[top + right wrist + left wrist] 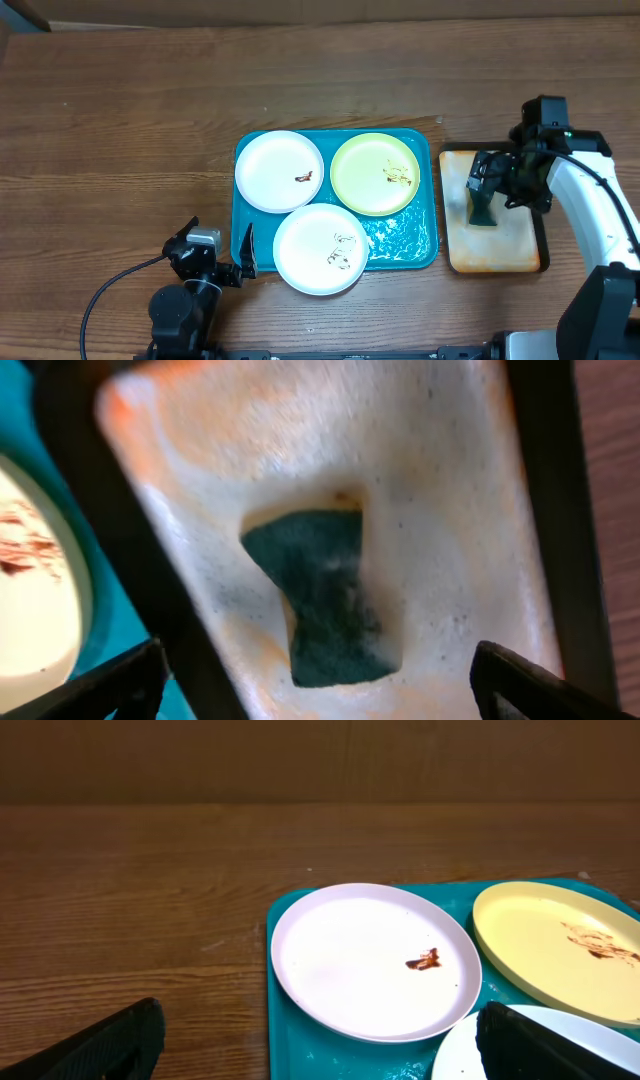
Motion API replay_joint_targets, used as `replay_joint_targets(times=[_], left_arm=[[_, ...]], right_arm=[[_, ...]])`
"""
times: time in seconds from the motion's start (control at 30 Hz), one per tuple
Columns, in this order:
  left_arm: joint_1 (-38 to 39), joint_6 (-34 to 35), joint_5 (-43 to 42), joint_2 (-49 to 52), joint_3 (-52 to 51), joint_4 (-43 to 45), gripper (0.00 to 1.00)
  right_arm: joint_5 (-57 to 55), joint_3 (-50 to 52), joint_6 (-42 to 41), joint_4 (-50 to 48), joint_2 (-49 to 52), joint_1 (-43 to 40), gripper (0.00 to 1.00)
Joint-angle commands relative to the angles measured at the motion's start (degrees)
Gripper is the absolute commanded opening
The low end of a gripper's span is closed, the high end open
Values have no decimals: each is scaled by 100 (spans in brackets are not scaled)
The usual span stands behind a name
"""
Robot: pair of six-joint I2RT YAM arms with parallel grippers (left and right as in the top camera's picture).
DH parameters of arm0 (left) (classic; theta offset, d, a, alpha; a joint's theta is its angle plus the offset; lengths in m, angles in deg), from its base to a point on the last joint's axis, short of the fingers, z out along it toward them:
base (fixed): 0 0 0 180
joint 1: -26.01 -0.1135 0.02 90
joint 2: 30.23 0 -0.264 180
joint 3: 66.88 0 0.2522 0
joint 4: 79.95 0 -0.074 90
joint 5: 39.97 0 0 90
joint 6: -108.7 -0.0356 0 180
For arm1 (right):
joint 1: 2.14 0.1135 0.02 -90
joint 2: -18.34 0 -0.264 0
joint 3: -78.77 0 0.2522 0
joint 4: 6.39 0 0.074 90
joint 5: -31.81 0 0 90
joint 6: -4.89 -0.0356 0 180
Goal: Clean dirty plates on tray and stack at the side
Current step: 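Move the right gripper over the soapy tray and grasp the green sponge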
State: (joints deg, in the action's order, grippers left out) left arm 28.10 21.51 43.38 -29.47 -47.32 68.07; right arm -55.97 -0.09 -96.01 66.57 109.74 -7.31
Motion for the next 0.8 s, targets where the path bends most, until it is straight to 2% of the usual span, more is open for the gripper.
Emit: replay_joint_targets(times=[0.0,0.13,0.47,0.77], left_arm=[[-20,-70,-26,-50,-31,13,100],[-20,-70,-26,-50,-31,13,100],[-20,-70,-26,-50,-31,13,100],[-20,-70,-26,-50,-31,13,100]], right_arm=[[-109,461,-299,-129,-39,-11,96],[-109,754,-595,-210,-42,-11,96],[466,1163,-385,-708,-39,0,93],[540,1429,-389,-1366,-39,0,93]])
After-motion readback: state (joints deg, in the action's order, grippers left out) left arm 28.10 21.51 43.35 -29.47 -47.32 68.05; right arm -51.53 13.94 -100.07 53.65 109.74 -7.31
